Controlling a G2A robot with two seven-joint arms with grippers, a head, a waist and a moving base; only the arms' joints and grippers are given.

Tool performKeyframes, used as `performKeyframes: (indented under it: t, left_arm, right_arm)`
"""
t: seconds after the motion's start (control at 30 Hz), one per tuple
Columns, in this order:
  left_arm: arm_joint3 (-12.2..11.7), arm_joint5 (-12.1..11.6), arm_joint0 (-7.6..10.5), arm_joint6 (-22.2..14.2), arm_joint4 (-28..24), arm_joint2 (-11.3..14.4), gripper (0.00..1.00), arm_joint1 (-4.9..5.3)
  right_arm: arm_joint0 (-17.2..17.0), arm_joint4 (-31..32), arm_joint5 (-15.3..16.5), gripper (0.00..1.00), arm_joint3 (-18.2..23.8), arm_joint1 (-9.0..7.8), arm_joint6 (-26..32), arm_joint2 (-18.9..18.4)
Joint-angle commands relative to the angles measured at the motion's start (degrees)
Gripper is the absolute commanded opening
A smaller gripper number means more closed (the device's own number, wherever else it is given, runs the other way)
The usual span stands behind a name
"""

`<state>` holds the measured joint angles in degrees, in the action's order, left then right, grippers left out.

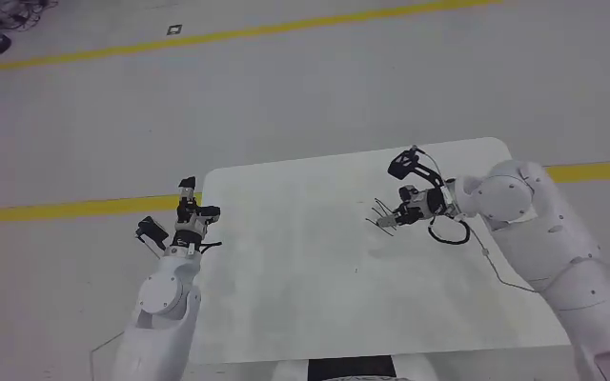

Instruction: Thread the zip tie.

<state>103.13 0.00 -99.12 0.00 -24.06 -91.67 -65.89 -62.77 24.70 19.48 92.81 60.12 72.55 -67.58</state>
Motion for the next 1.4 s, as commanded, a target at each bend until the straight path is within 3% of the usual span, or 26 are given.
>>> performKeyframes:
  t: [0.0, 0.93, 1.13, 1.37]
  left_arm:
    - [0.0, 0.0, 0.0, 0.0, 0.0, 0.0, 1.0, 0.0]
    - [0.0, 0.0, 0.0, 0.0, 0.0, 0.0, 1.0, 0.0]
    - [0.0, 0.0, 0.0, 0.0, 0.0, 0.0, 1.0, 0.0]
    - [0.0, 0.0, 0.0, 0.0, 0.0, 0.0, 1.0, 0.0]
  right_arm:
    - [-0.1, -0.2, 0.0, 1.0, 0.0, 0.02, -0.2, -0.3]
    - [-0.3, 1.1, 0.0, 1.0, -0.1, -0.09, -1.2, 0.3]
    - [3.3, 1.1, 0.0, 1.0, -2.6, -0.77, 0.6, 5.9]
    - [10.4, -8.8, 0.0, 1.0, -7.5, -2.05, 1.5, 15.0]
